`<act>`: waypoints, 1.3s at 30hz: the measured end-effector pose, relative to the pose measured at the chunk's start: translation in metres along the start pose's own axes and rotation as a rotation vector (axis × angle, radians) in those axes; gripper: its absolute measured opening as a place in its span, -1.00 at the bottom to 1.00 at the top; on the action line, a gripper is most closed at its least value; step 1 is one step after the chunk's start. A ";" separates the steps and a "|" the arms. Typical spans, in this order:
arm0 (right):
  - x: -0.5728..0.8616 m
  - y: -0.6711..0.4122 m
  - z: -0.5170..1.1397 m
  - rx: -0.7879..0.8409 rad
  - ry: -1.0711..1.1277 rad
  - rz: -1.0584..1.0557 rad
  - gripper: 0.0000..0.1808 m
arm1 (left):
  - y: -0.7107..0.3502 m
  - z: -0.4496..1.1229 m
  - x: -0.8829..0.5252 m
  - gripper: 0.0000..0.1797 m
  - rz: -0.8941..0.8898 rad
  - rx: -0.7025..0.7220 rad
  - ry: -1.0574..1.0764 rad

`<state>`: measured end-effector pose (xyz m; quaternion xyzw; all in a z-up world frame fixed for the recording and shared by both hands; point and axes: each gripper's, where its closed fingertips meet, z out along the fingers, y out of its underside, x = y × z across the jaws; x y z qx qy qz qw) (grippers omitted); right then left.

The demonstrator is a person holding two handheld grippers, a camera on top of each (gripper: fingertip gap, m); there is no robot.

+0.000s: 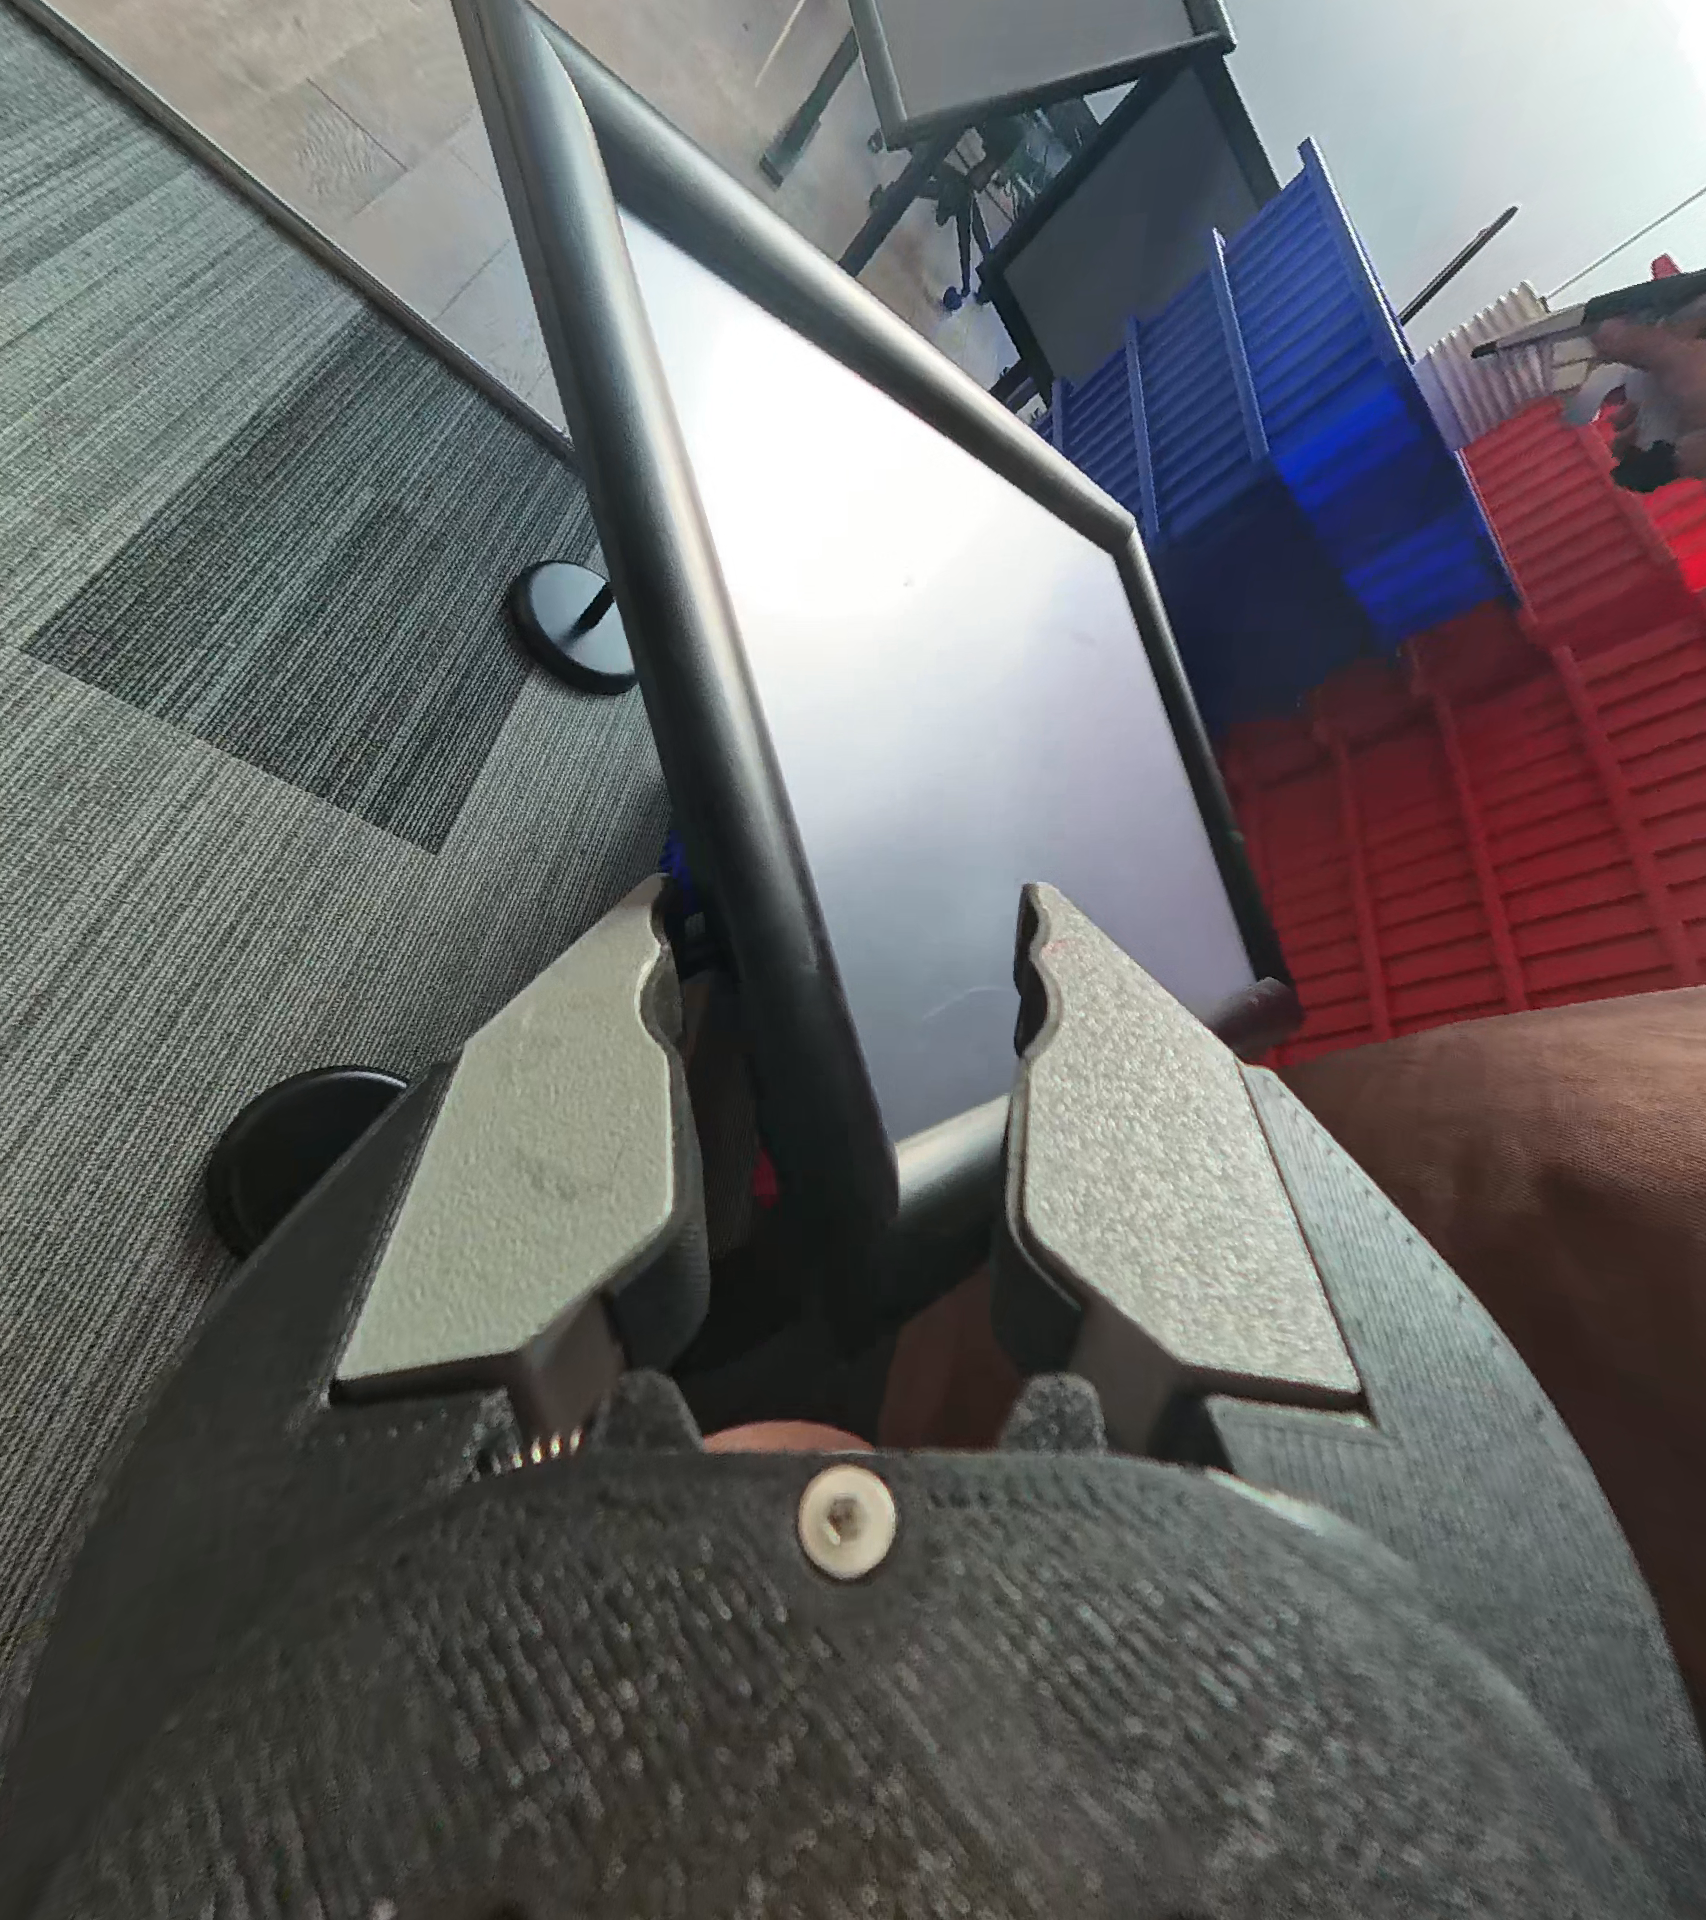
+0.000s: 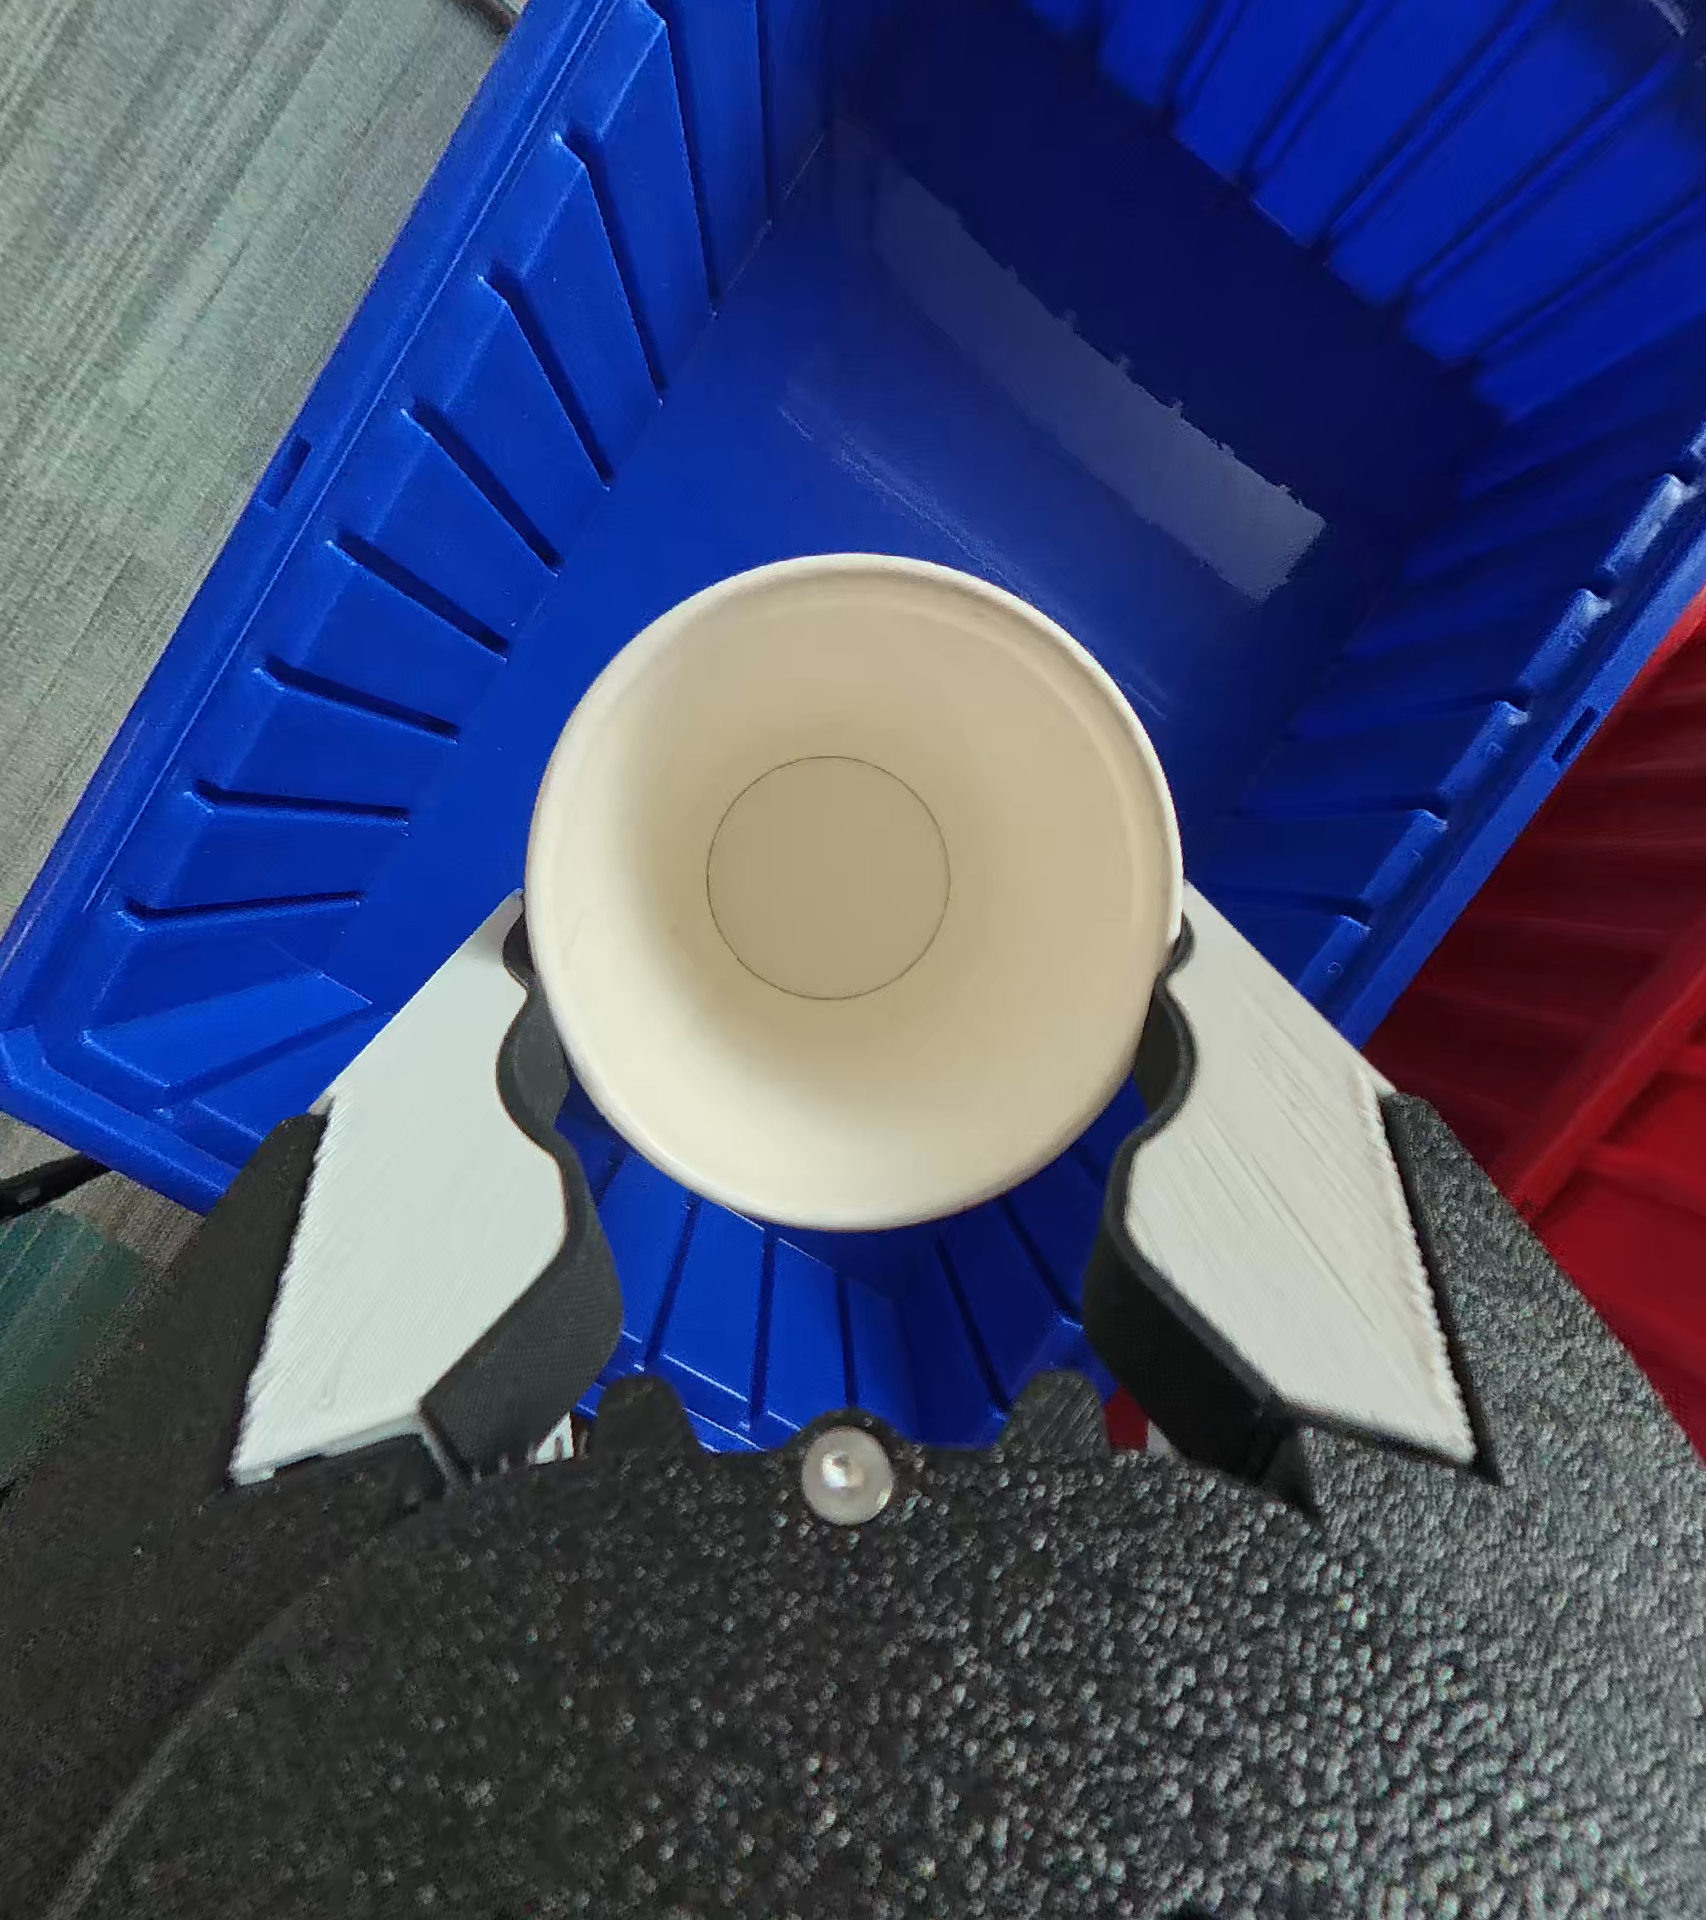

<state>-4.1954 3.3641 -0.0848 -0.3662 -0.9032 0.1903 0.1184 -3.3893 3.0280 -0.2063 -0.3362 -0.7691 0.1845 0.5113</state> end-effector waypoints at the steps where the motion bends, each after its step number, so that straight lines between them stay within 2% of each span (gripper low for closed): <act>1: 0.000 0.000 -0.002 0.015 -0.006 0.009 0.23 | -0.001 -0.001 -0.001 -0.30 0.002 -0.002 -0.001; 6: -0.001 -0.008 -0.020 0.105 0.021 0.020 0.21 | -0.003 -0.001 -0.008 -0.30 0.006 -0.017 0.007; 10: -0.002 0.003 -0.013 0.061 0.043 0.013 0.23 | -0.002 -0.001 -0.014 -0.30 -0.010 -0.026 0.023; 17: -0.006 -0.008 -0.025 0.162 0.046 0.037 0.21 | 0.003 -0.011 -0.016 -0.30 -0.002 -0.042 0.009; 23: -0.011 -0.016 -0.040 0.304 -0.100 0.099 0.25 | -0.007 -0.026 -0.018 -0.30 0.000 0.025 -0.010; 28: -0.014 0.011 -0.013 0.207 -0.143 0.081 0.31 | -0.005 -0.029 -0.022 -0.27 -0.008 0.037 -0.037; 34: -0.003 -0.001 -0.019 0.254 0.010 -0.001 0.24 | 0.001 -0.032 -0.022 -0.26 -0.022 0.061 -0.084; 39: -0.002 -0.016 -0.037 0.190 0.114 -0.143 0.25 | 0.008 -0.052 -0.025 -0.22 -0.016 0.120 -0.141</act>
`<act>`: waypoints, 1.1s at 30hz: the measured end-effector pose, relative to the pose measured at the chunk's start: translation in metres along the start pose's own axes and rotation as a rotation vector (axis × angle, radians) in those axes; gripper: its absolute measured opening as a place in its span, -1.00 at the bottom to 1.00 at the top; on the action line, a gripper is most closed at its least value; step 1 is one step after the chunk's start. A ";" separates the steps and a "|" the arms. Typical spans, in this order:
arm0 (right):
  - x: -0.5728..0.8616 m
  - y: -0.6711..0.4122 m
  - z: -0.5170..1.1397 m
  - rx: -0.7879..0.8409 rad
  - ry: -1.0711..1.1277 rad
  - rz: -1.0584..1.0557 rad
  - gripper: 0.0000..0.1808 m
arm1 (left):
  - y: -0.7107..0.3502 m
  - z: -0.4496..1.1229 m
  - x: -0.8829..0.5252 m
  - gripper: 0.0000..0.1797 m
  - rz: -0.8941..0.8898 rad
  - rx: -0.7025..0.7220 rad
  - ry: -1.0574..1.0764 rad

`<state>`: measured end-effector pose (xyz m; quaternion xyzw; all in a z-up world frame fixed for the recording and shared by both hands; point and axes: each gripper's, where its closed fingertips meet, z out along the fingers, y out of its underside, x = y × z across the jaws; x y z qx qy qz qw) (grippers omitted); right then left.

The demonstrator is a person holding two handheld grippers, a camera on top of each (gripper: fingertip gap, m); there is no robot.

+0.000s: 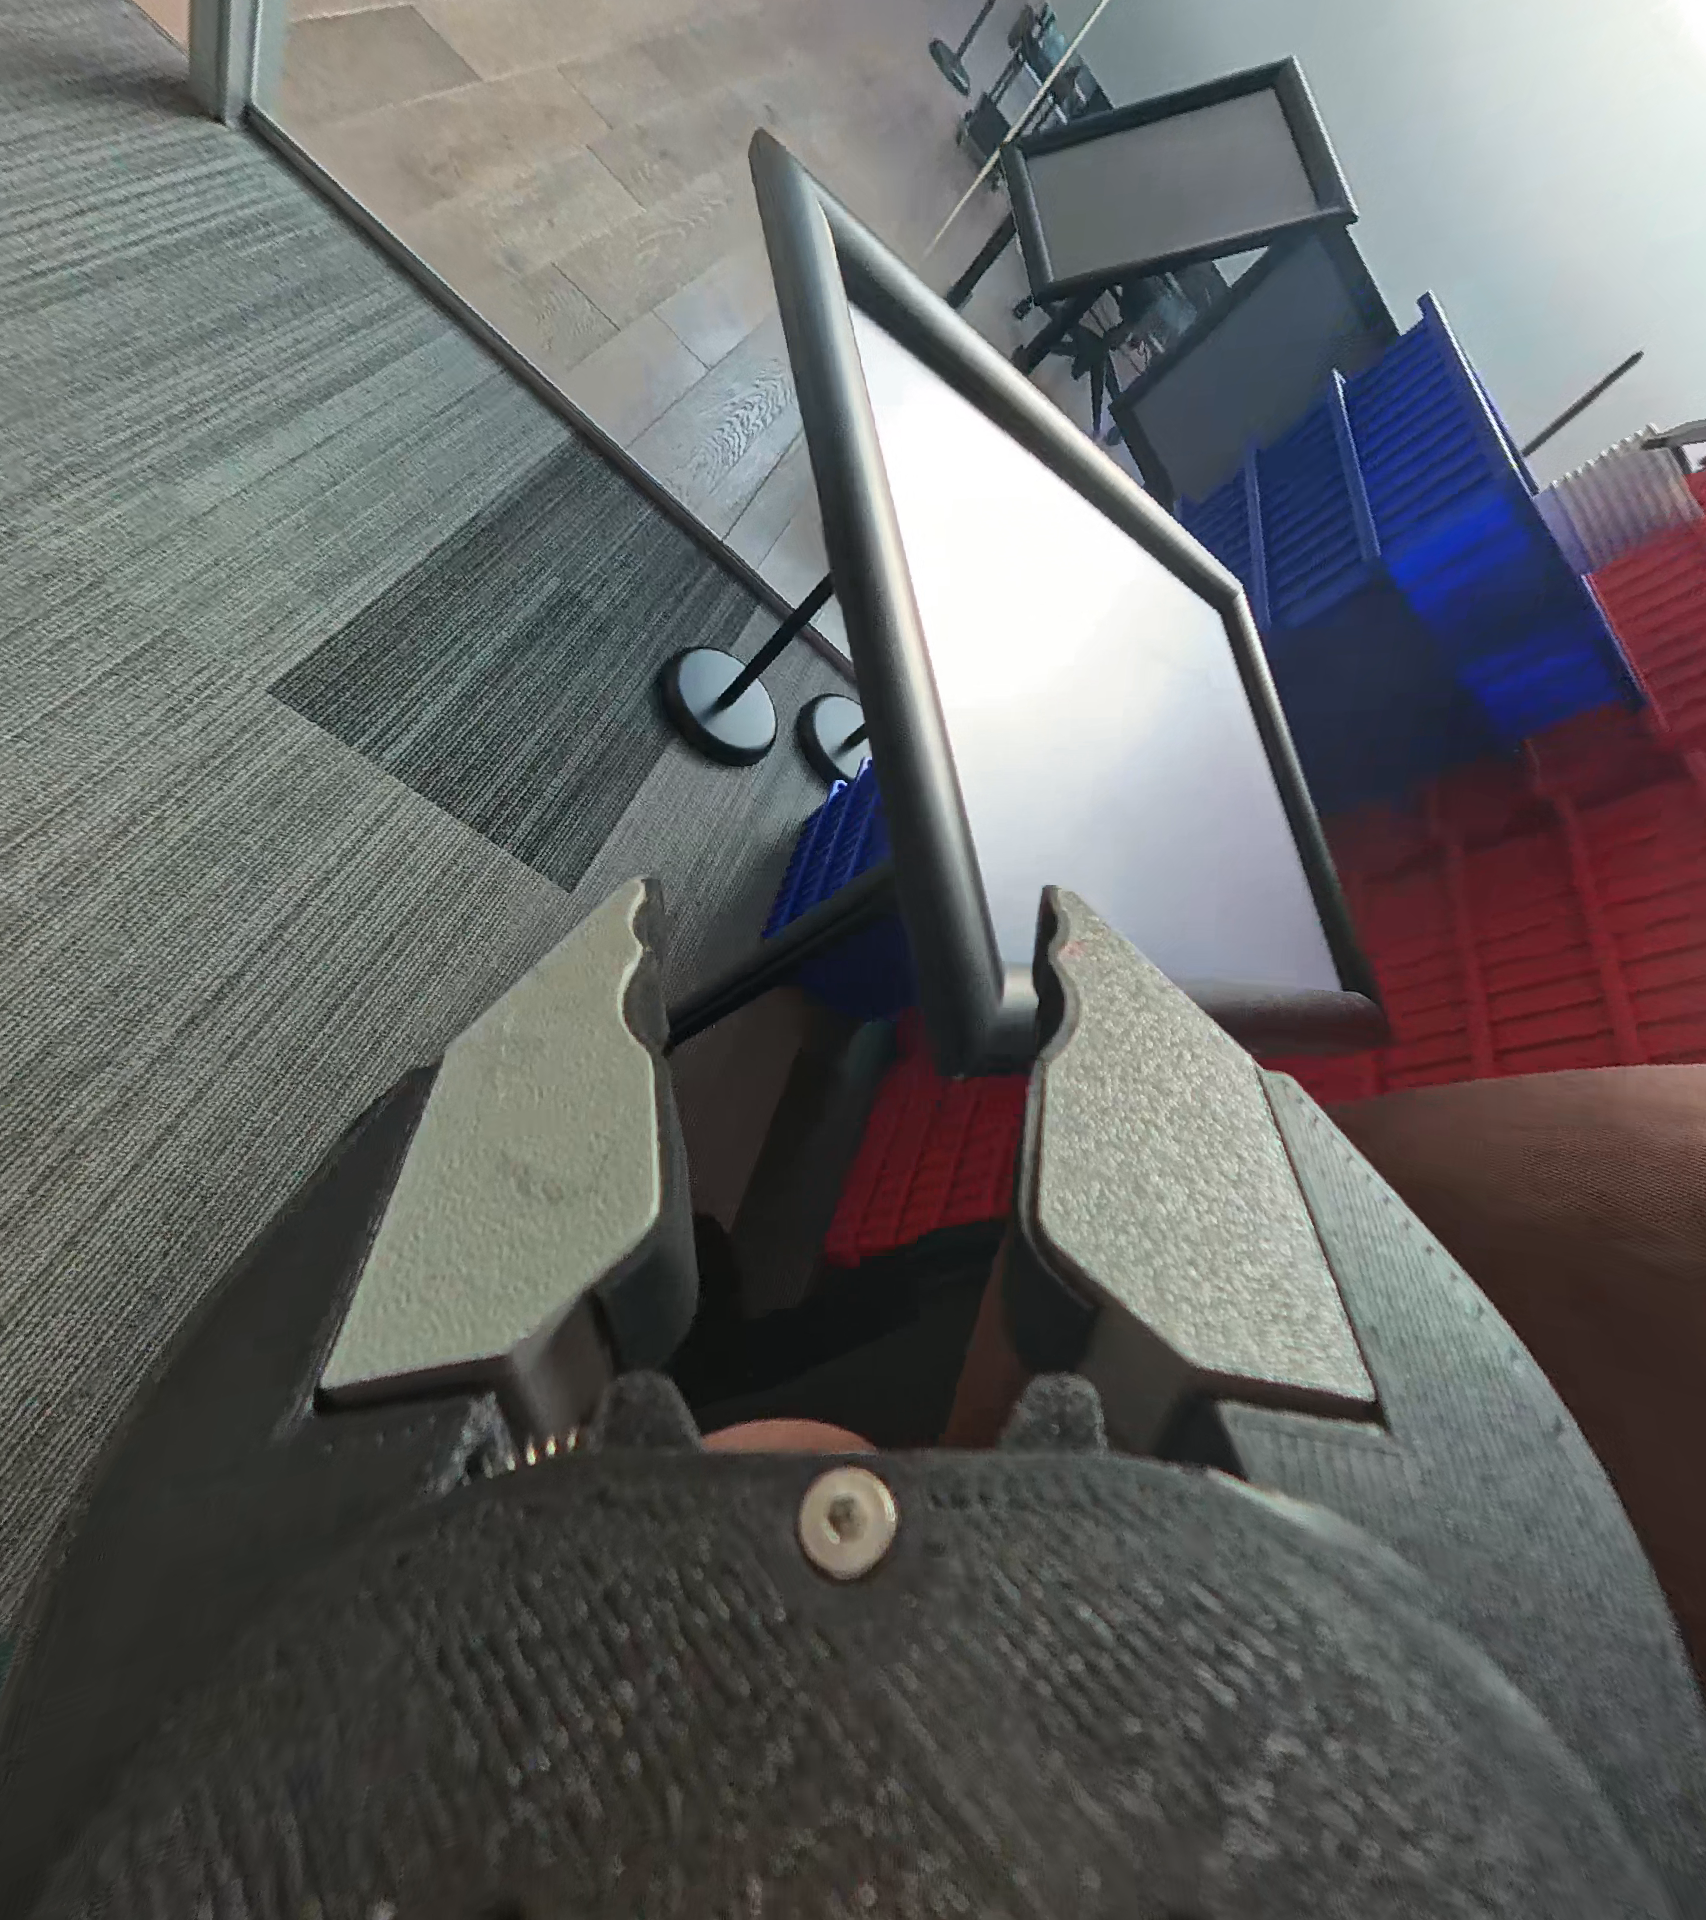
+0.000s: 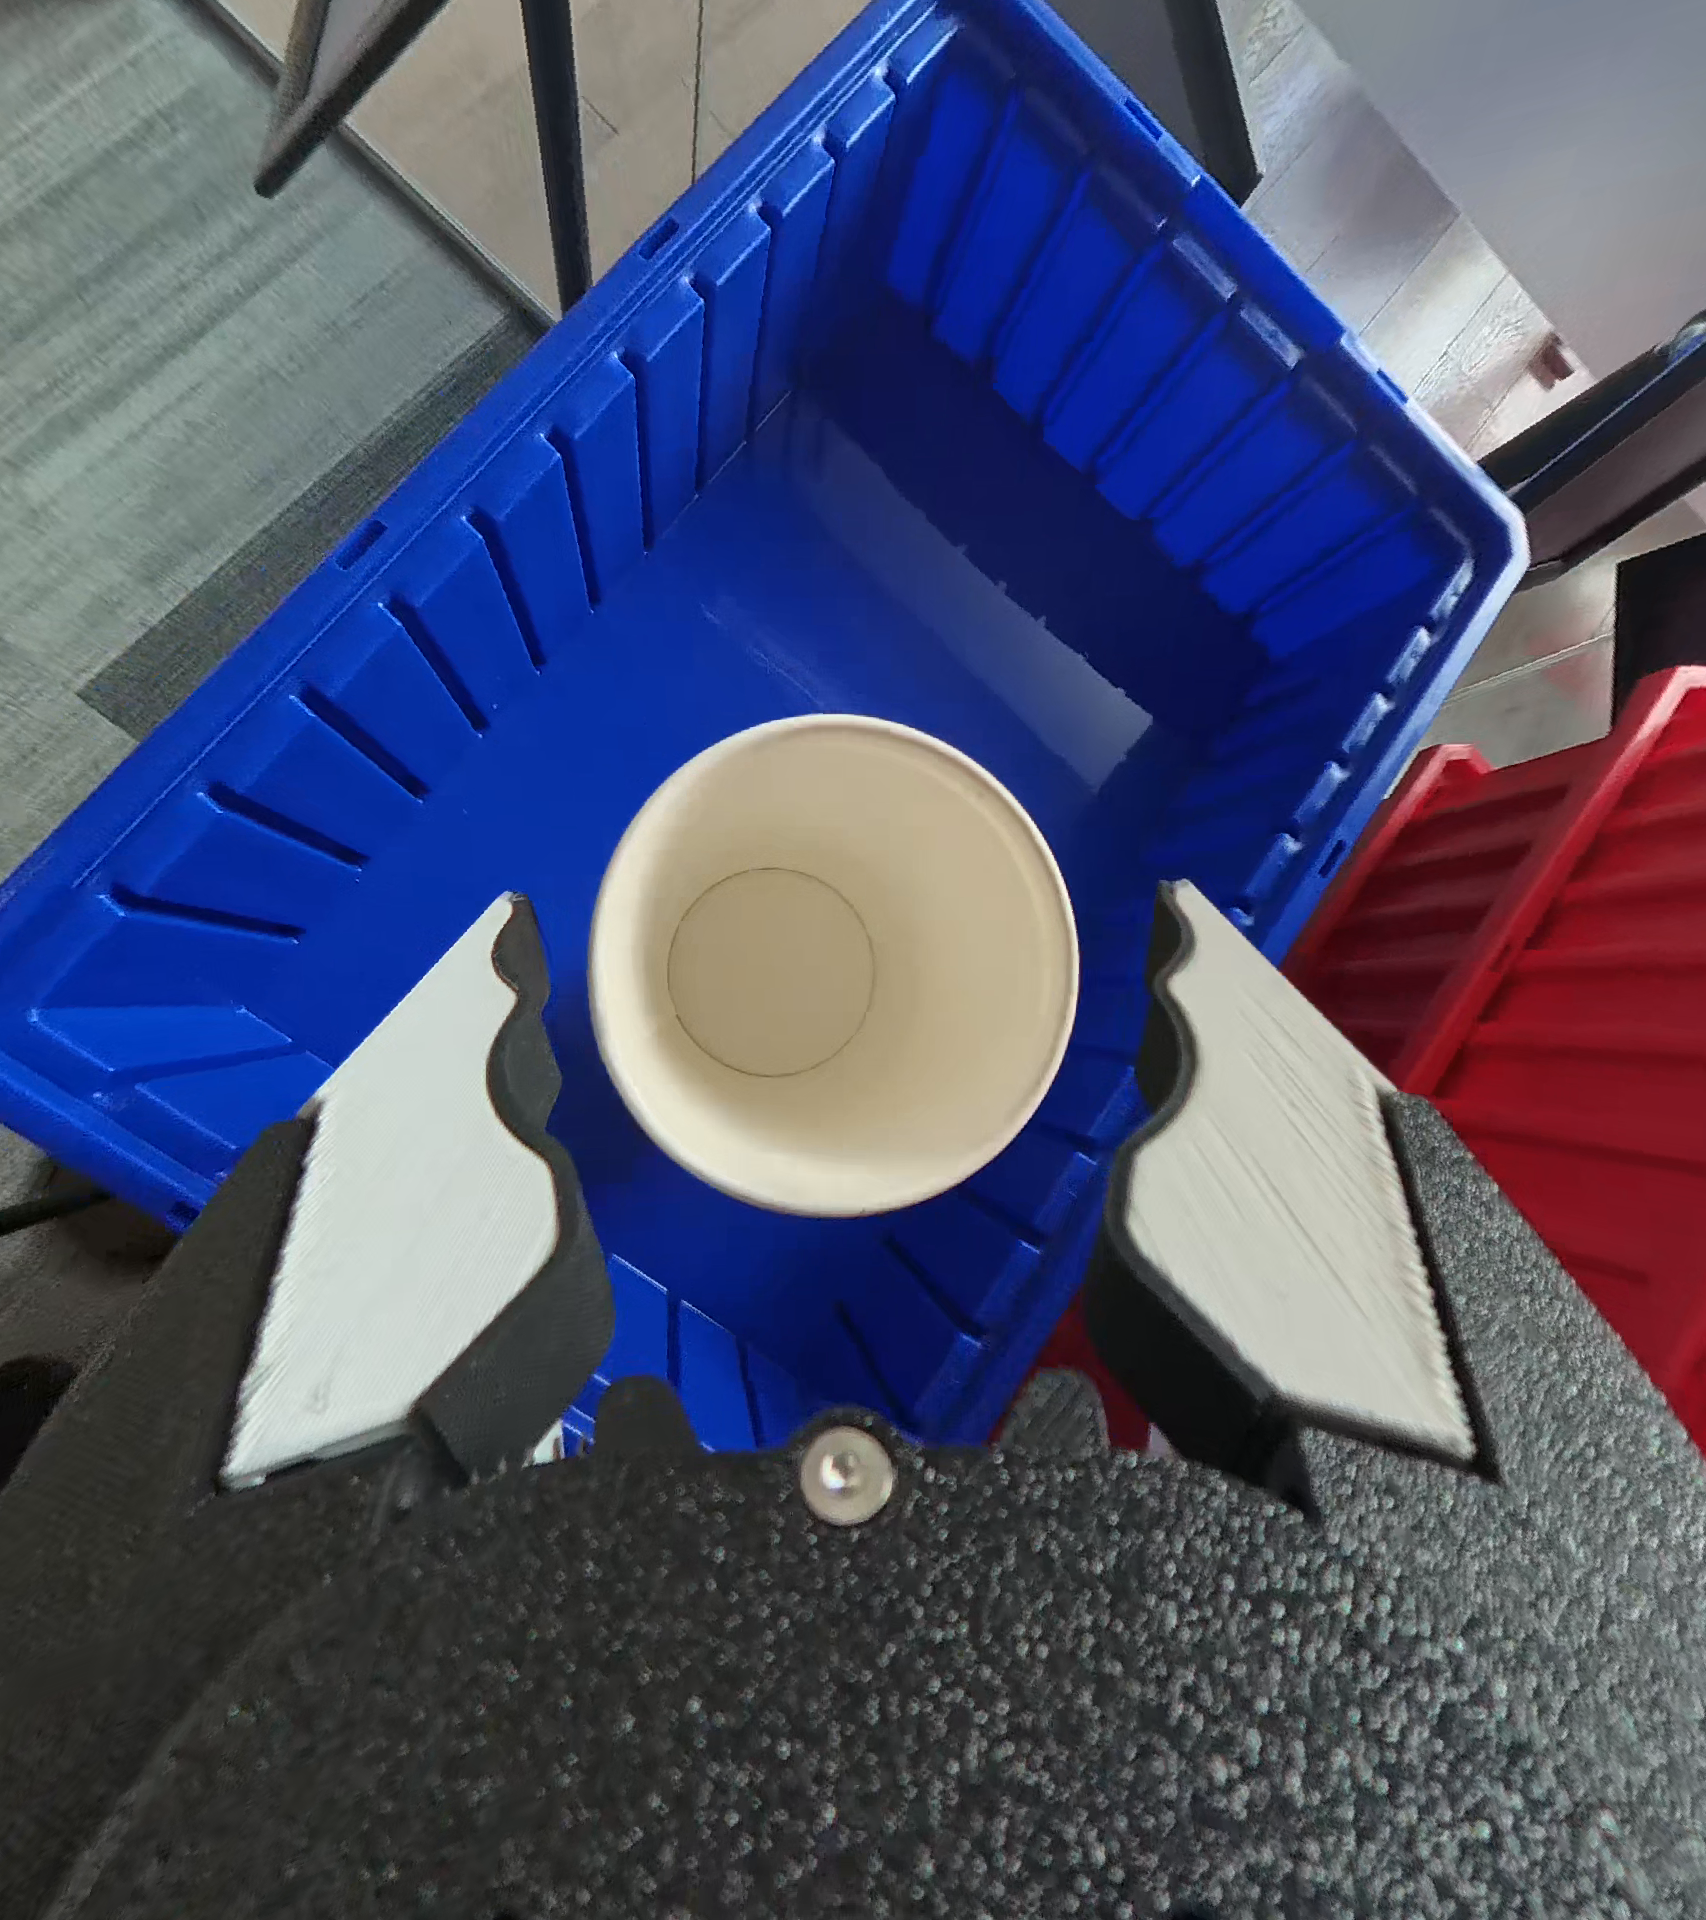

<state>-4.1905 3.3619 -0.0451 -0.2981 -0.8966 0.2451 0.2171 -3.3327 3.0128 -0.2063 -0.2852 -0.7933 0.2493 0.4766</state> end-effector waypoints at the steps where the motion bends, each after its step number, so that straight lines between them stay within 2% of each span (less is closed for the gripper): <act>1: -0.001 -0.006 -0.007 0.000 0.005 -0.014 0.24 | 0.003 -0.006 -0.004 -0.22 -0.006 0.021 -0.014; 5: 0.001 -0.042 -0.050 0.037 0.111 -0.065 0.20 | 0.025 -0.032 -0.034 -0.16 -0.074 0.062 -0.096; 8: -0.015 -0.097 -0.114 0.205 0.220 -0.095 0.07 | 0.028 -0.057 -0.048 -0.18 -0.110 0.124 -0.112; 10: -0.067 -0.139 -0.164 0.371 0.135 -0.110 0.07 | 0.029 -0.072 -0.056 -0.18 -0.114 0.142 -0.121; 12: -0.150 -0.172 -0.215 0.517 -0.042 -0.175 0.06 | 0.032 -0.086 -0.060 -0.18 -0.101 0.141 -0.115; 15: -0.312 -0.178 -0.280 0.611 -0.369 -0.403 0.02 | 0.041 -0.107 -0.061 -0.14 -0.054 0.097 -0.109; 17: -0.426 -0.143 -0.306 0.548 -0.579 -0.630 -0.05 | 0.044 -0.121 -0.056 -0.02 -0.009 0.067 -0.094; 19: -0.533 -0.070 -0.325 0.366 -0.844 -0.910 -0.05 | 0.045 -0.134 -0.041 0.05 0.046 0.033 -0.050; 21: -0.607 0.021 -0.336 0.147 -1.073 -1.228 -0.18 | 0.051 -0.143 -0.014 0.13 0.096 -0.027 0.043; 24: -0.660 0.135 -0.323 -0.097 -1.163 -1.689 -0.15 | 0.073 -0.151 0.035 0.20 0.179 -0.167 0.185; 26: -0.688 0.180 -0.315 -0.232 -1.202 -1.809 -0.12 | 0.086 -0.149 0.050 0.27 0.224 -0.249 0.161; 27: -0.702 0.193 -0.309 -0.263 -1.194 -1.849 -0.12 | 0.086 -0.144 0.051 0.24 0.230 -0.254 0.107; 29: -0.735 0.196 -0.289 -0.202 -1.093 -1.918 -0.08 | 0.072 -0.135 0.042 0.17 0.183 -0.193 -0.055; 33: -0.785 0.175 -0.282 -0.088 -1.038 -1.917 -0.04 | 0.035 -0.151 0.014 0.14 0.060 0.056 -0.389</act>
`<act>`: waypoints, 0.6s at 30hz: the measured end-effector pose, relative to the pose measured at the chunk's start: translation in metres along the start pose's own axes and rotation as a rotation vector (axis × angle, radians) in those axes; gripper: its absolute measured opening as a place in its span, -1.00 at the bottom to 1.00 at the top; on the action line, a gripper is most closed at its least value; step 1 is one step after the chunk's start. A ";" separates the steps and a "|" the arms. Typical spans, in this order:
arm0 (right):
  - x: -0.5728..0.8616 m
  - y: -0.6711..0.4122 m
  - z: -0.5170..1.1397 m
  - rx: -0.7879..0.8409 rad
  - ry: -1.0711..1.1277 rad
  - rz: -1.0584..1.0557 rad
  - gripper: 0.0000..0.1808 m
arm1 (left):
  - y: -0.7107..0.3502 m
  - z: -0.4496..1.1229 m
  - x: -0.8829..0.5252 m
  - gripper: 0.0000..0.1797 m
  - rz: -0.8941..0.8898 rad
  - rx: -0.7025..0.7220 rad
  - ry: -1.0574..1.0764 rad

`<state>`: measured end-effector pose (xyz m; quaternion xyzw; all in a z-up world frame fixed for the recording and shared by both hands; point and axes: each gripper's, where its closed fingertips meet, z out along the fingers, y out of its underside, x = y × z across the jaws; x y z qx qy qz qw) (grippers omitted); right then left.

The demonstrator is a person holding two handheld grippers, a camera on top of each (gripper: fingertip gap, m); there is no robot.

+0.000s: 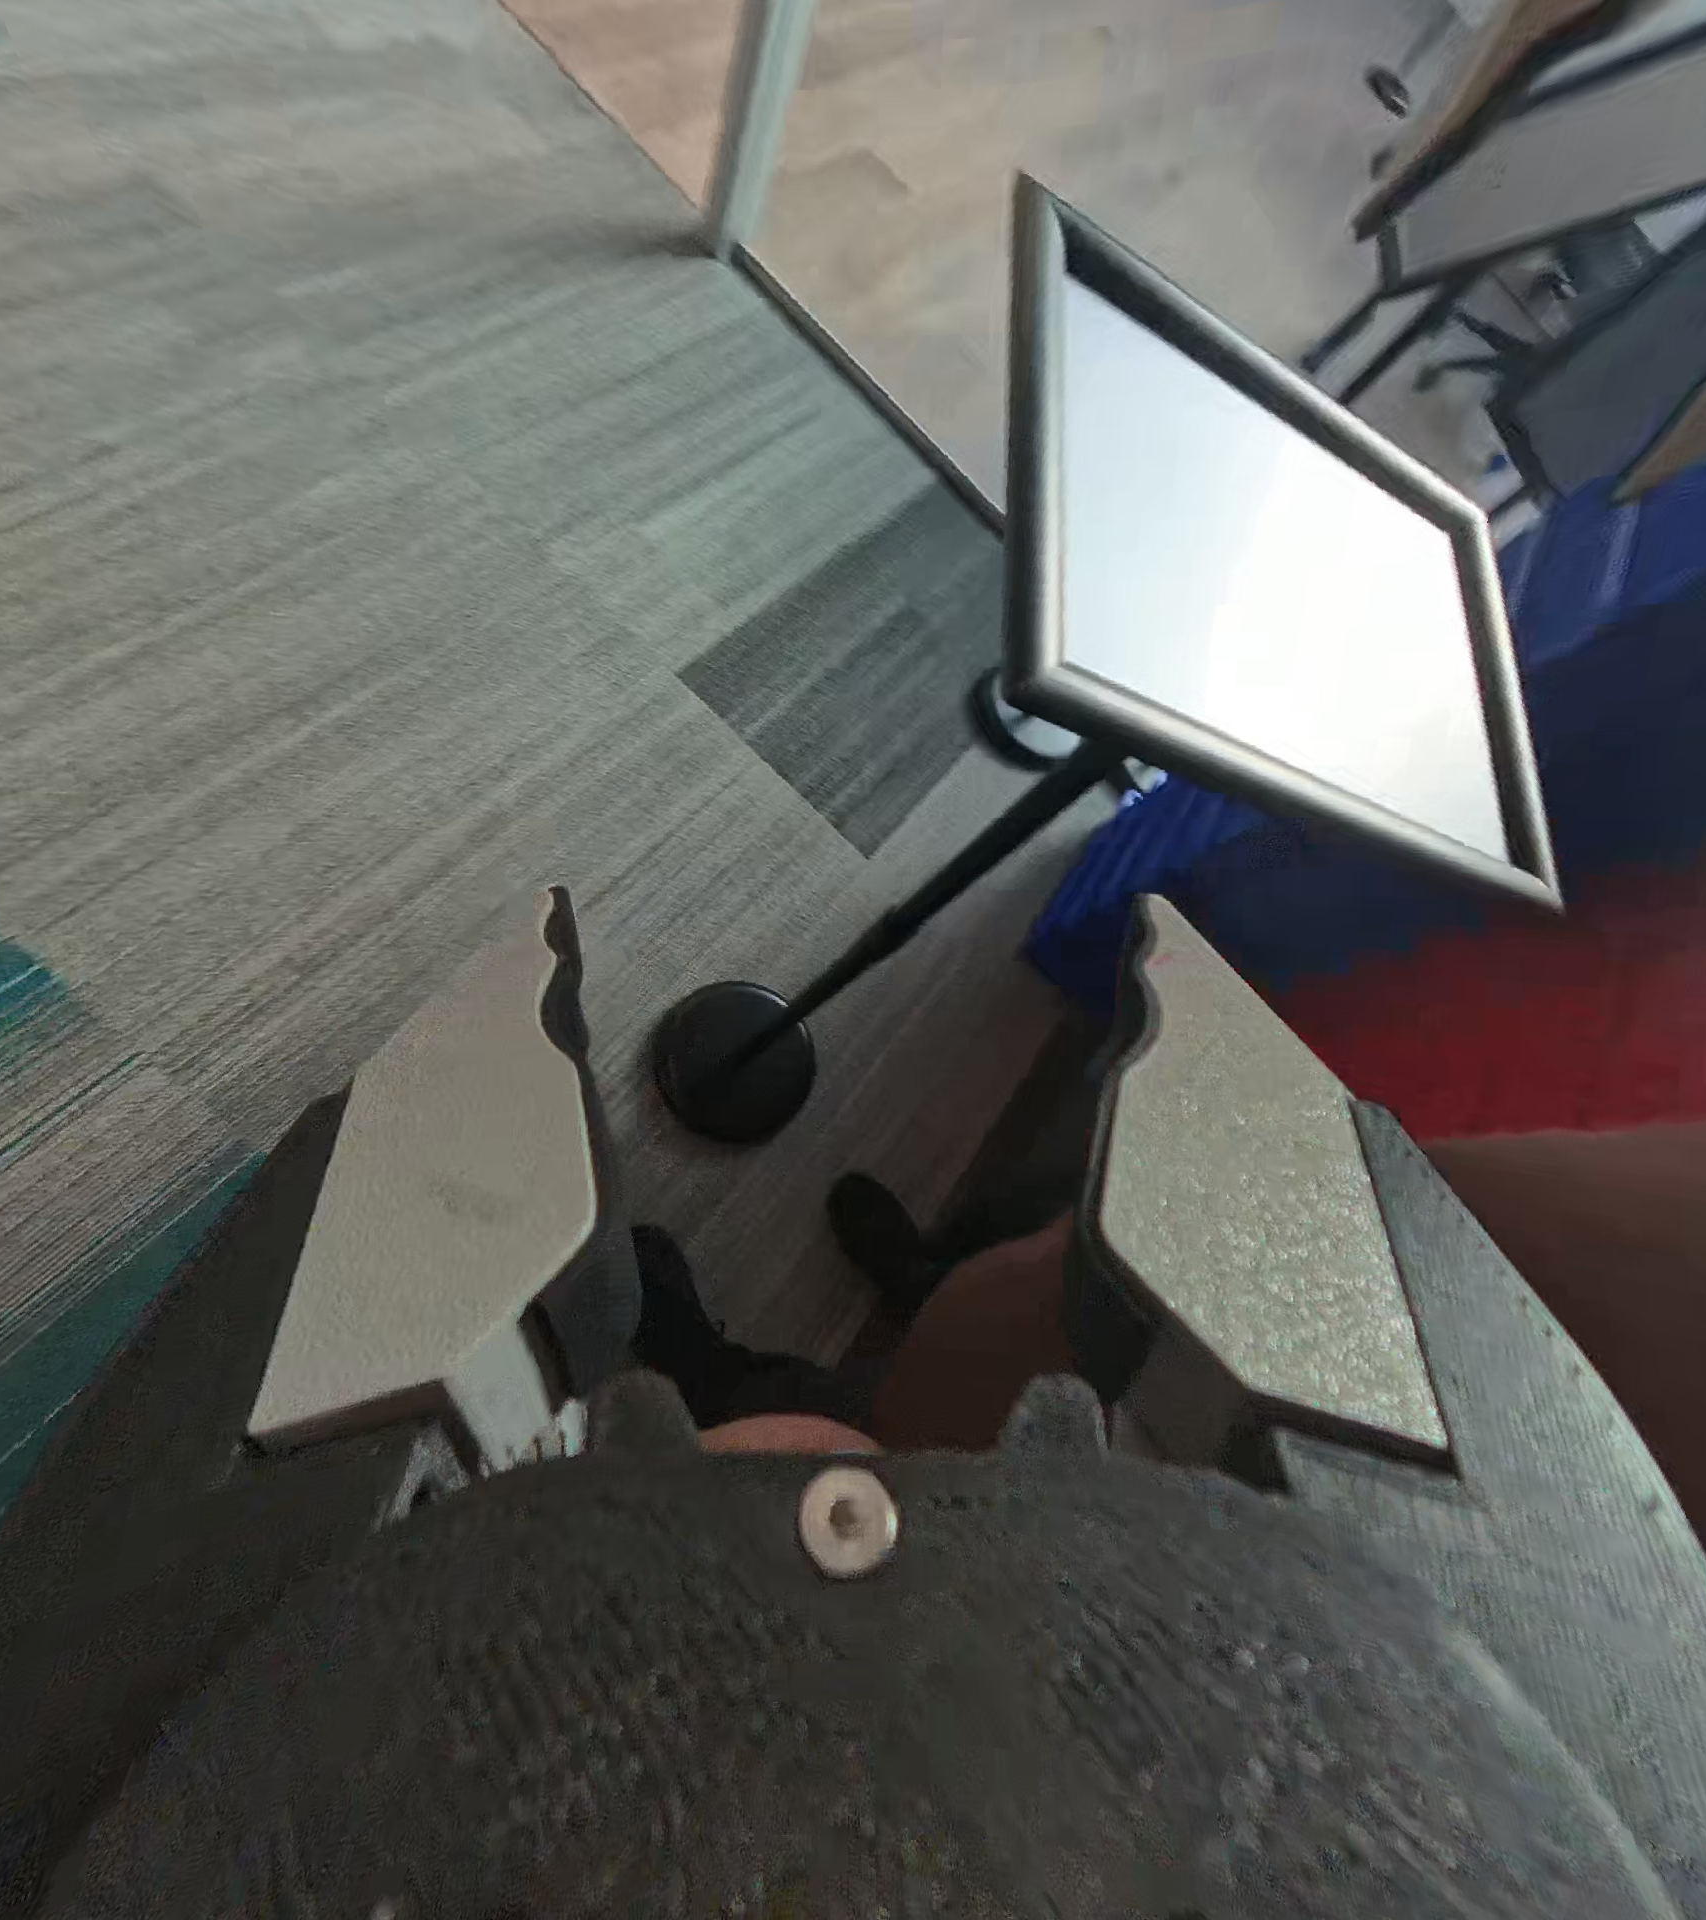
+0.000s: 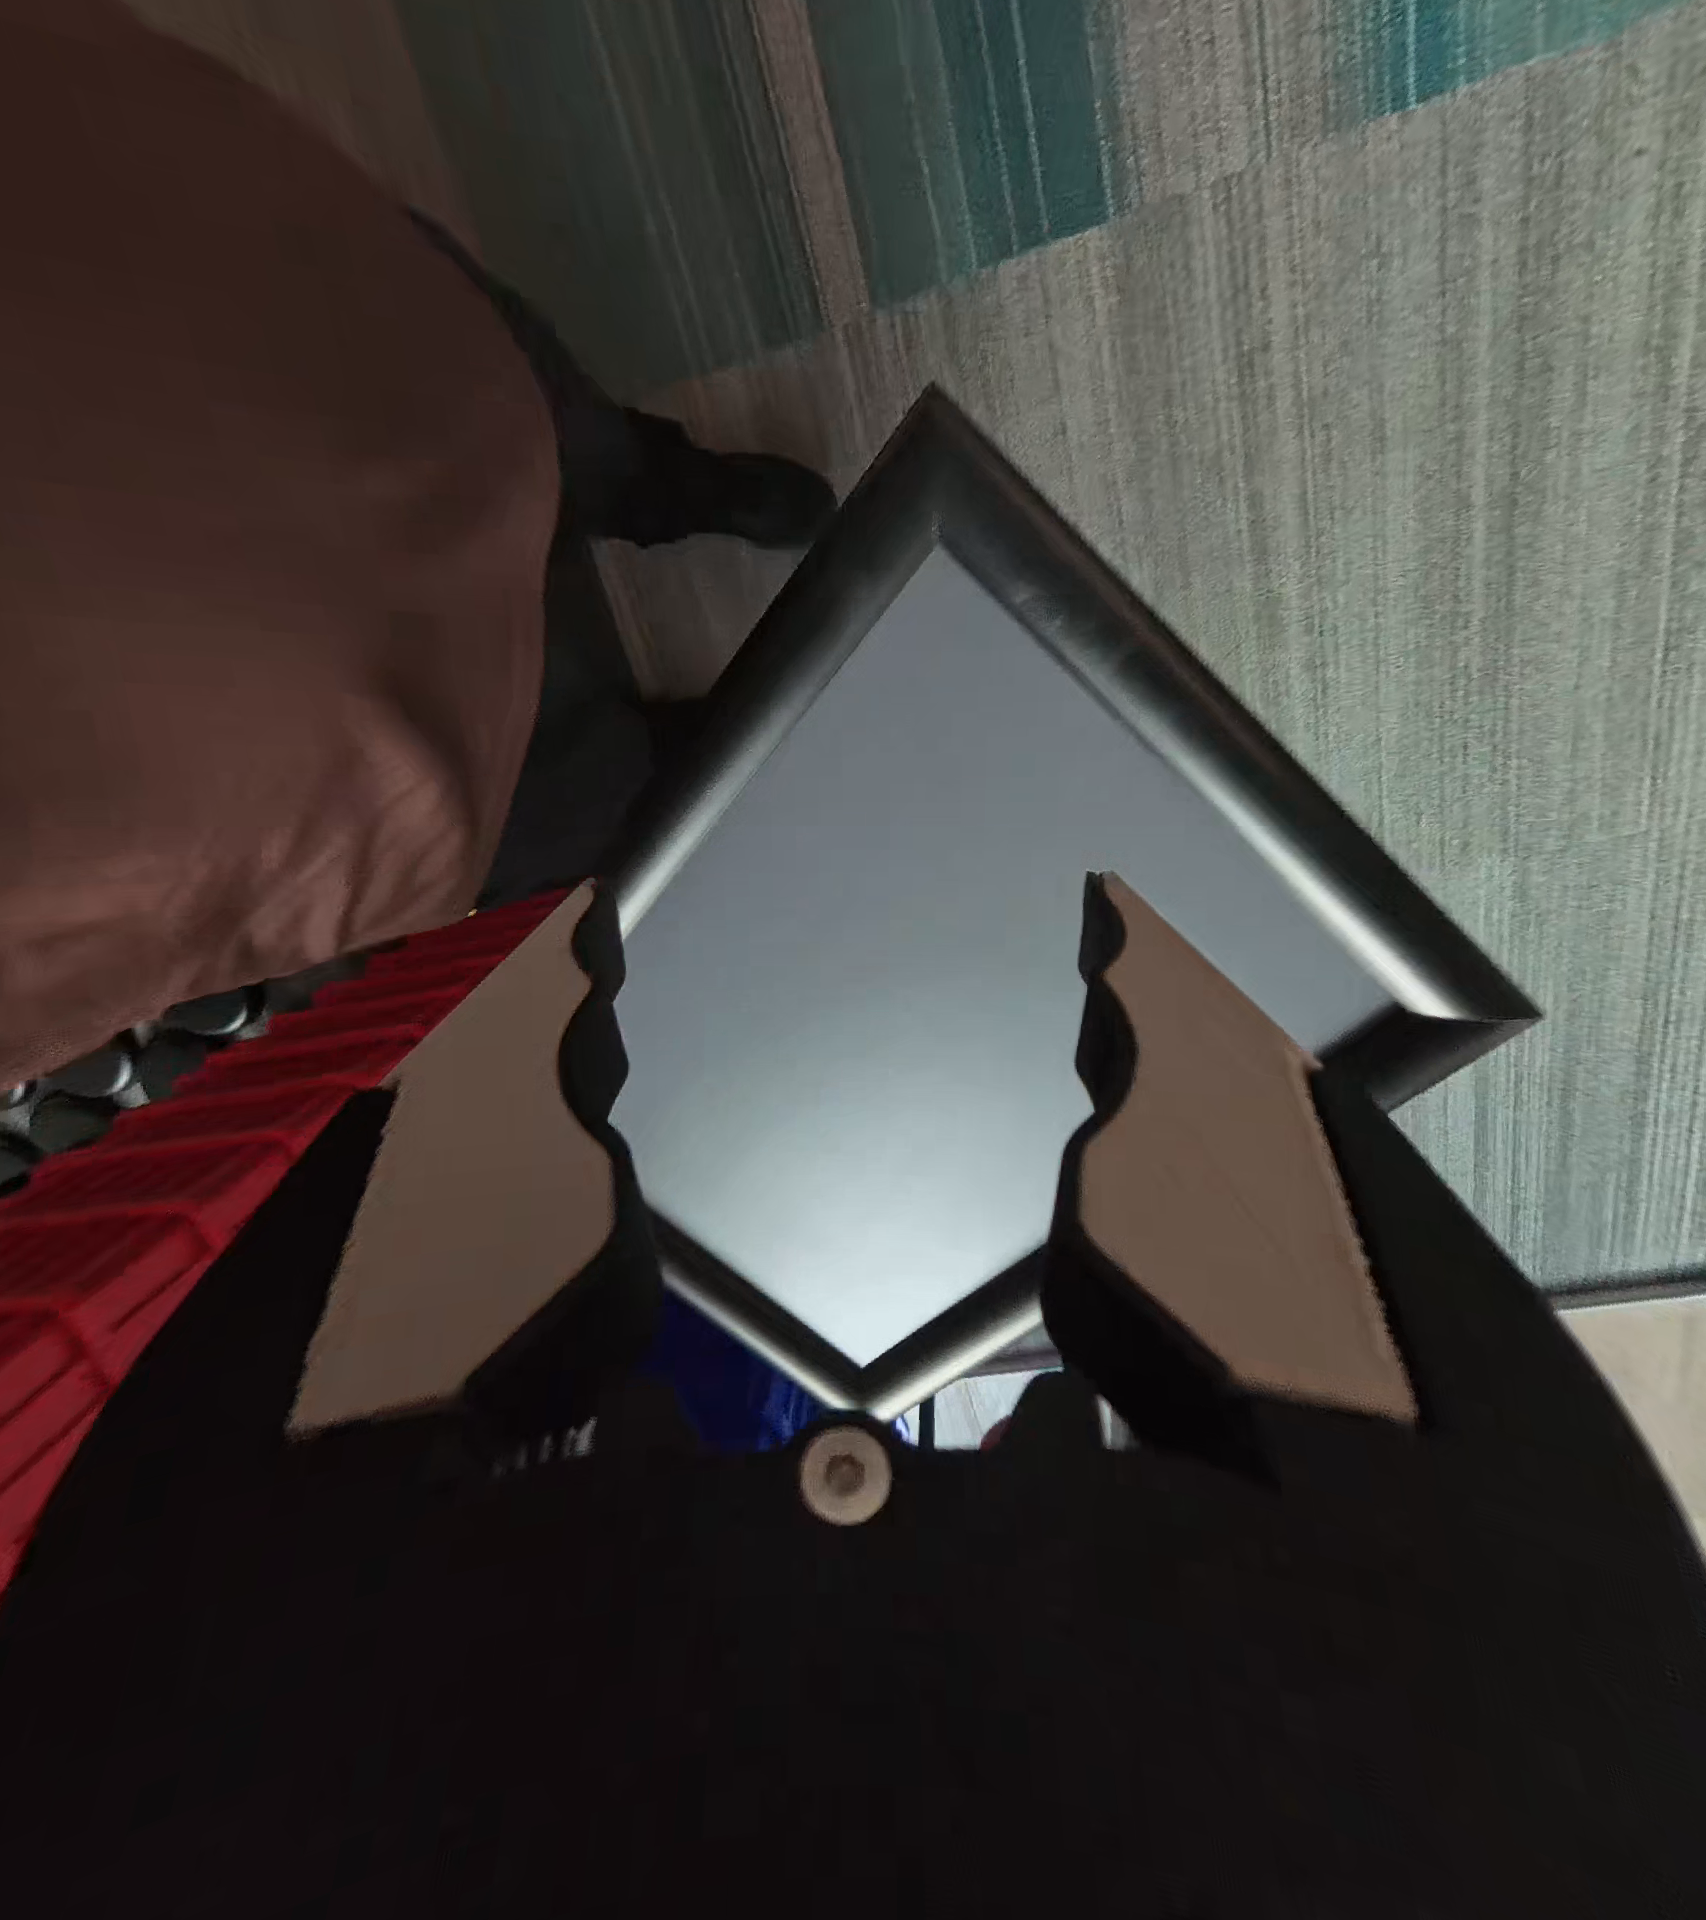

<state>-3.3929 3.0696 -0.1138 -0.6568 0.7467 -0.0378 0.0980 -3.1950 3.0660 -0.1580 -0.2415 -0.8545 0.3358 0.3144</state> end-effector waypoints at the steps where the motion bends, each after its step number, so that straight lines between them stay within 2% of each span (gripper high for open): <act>1: 0.006 -0.006 -0.003 0.025 0.008 0.005 -0.05 | -0.004 -0.008 -0.004 0.14 -0.024 0.049 -0.067; 4: 0.017 -0.005 -0.009 0.023 0.043 0.026 0.03 | 0.006 -0.027 0.009 0.14 -0.103 0.123 -0.145; 6: 0.011 0.003 -0.008 0.002 0.078 -0.033 0.00 | 0.035 -0.032 0.022 0.14 -0.153 0.071 -0.177; 12: -0.075 -0.002 -0.009 0.051 -0.090 -0.282 -0.05 | 0.130 -0.046 0.065 0.16 -0.321 -0.014 -0.184; 18: -0.104 -0.057 -0.020 0.040 -0.013 -0.392 -0.06 | 0.176 -0.096 0.050 0.16 -0.398 0.026 -0.269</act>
